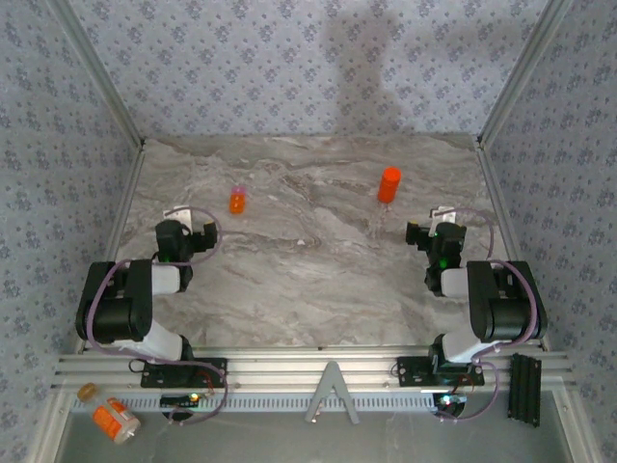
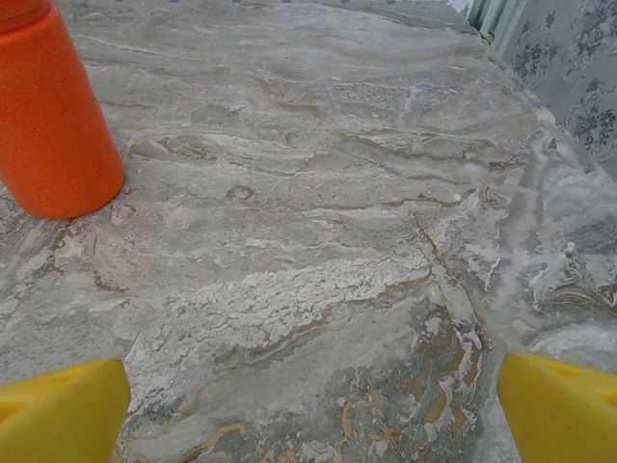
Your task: Sort the pills into containers
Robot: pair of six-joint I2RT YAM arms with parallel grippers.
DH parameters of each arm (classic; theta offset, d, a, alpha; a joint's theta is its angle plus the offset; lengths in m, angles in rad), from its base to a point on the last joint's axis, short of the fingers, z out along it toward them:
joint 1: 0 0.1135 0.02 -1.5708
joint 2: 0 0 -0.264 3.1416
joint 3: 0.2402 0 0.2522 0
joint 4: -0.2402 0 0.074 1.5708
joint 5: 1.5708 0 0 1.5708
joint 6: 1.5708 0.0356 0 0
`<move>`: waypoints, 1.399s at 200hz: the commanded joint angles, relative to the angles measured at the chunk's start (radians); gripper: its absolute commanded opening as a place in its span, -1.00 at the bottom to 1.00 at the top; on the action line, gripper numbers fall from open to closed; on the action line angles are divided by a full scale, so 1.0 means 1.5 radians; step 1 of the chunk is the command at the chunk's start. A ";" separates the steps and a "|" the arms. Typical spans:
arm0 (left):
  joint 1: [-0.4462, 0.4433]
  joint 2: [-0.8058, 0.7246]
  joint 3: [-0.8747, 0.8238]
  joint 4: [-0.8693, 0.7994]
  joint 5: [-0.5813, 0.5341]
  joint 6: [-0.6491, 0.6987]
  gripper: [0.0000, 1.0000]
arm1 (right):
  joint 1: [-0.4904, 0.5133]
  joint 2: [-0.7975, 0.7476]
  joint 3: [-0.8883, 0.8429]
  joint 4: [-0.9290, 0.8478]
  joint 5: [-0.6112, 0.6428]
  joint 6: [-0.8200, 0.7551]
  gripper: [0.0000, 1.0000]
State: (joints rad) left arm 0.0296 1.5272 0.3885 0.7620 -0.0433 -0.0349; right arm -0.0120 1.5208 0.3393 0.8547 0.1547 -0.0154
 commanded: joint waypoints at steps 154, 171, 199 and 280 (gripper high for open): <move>-0.007 0.005 0.018 0.032 -0.009 0.001 1.00 | -0.001 0.007 0.015 0.023 0.005 0.013 1.00; -0.006 0.004 0.014 0.038 -0.009 0.001 0.99 | -0.003 0.000 0.006 0.034 0.010 0.020 1.00; 0.001 -0.036 0.011 0.009 -0.066 -0.035 1.00 | -0.024 -0.076 -0.003 -0.021 0.015 0.047 1.00; 0.007 -0.165 0.164 -0.326 -0.076 -0.104 1.00 | -0.088 -0.283 0.143 -0.459 0.100 0.389 1.00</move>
State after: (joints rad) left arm 0.0338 1.3331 0.5022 0.5175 -0.1669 -0.1158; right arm -0.1078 1.1721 0.4030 0.5476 0.2131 0.1997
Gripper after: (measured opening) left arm 0.998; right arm 0.999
